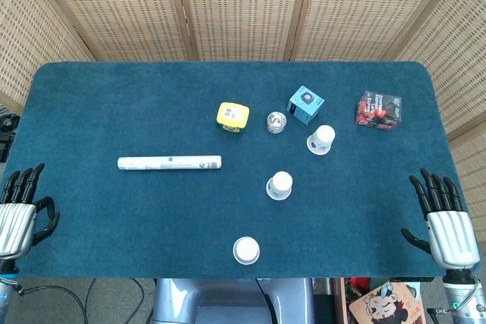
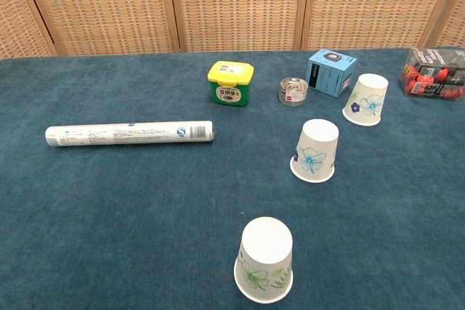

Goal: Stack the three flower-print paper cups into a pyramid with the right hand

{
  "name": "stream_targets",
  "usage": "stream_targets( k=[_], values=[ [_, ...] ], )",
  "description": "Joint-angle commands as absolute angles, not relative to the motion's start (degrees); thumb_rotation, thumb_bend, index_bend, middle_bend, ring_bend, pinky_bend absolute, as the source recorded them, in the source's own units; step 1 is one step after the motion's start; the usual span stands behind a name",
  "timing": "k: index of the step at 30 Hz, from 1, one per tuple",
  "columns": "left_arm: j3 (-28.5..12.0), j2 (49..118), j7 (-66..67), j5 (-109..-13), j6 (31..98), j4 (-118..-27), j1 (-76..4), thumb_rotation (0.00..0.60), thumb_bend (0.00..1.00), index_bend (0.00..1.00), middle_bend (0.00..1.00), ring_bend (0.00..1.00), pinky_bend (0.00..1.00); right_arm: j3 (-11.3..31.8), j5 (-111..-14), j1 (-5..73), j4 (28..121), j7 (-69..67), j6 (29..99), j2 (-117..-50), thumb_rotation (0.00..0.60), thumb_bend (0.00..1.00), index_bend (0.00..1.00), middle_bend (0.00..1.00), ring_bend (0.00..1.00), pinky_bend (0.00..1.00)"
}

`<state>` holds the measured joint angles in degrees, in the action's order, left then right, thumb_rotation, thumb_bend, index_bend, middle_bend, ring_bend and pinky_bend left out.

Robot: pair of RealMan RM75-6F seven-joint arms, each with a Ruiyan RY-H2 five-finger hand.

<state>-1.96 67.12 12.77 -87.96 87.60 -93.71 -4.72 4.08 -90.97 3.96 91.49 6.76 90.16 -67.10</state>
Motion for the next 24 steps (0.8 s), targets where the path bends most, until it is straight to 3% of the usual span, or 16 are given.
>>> stream_targets(
  k=[1,11,16,24],
  values=[
    [-1.93,67.09,12.94,-87.90,87.65,-93.85,-4.64,0.600,0.39,0.00,0.00,0.00,0.00,4.01,-90.89,3.97,91.45,6.69,90.04,-67.11,0.600,0.12,0.00,0.00,0.00,0.00],
    [-1.89,66.78,12.34,-88.18,87.78,-94.02,-4.60,0.600,0.39,0.00,0.00,0.00,0.00,3.74,-91.05,3.86,92.12,6.33,89.93,-66.82,0.600,0.12,0.00,0.00,0.00,0.00],
    [-1.96,66.57,12.72,-87.72,87.81,-94.37,-4.43,0.600,0.22,0.00,0.00,0.00,0.00,3.64,-91.21,3.85,92.11,6.18,89.92,-66.81,0.600,0.12,0.00,0.00,0.00,0.00],
    [-1.81,66.33,15.17,-86.77,87.17,-95.94,-4.31,0.600,0.21,0.00,0.00,0.00,0.00,3.59,-91.32,3.78,91.96,5.25,90.01,-66.49,0.600,0.12,0.00,0.00,0.00,0.00]
  ],
)
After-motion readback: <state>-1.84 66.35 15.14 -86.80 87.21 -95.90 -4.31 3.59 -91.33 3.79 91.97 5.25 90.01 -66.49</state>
